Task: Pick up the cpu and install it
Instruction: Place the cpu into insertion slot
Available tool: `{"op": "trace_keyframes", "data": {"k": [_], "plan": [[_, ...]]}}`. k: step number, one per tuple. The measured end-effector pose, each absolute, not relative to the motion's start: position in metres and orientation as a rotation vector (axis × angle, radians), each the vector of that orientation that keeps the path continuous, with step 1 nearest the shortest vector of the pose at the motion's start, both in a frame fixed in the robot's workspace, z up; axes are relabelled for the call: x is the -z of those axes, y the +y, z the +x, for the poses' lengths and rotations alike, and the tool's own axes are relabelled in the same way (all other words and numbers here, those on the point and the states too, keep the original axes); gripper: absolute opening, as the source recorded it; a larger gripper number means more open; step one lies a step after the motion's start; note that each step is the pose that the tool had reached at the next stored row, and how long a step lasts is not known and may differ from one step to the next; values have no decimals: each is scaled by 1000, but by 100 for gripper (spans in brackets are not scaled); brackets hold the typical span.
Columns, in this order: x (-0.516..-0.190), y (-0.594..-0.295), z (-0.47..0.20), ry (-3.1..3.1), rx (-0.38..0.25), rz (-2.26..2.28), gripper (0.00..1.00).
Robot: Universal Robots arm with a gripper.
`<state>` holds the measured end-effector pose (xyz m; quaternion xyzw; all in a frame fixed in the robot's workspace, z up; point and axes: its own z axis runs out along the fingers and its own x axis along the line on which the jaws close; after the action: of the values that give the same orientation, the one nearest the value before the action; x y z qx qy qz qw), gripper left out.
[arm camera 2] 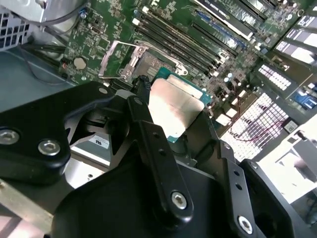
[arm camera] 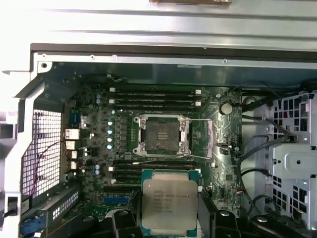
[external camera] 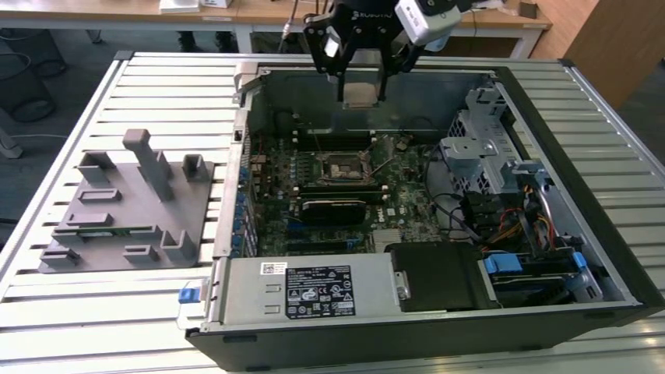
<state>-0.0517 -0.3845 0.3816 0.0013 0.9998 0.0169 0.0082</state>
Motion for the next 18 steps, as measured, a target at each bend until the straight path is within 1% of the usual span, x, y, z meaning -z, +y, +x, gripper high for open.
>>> {"op": "trace_keyframes", "data": {"k": [18], "plan": [[-379, -382, -52, 3098, -46, 378, 54]]}}
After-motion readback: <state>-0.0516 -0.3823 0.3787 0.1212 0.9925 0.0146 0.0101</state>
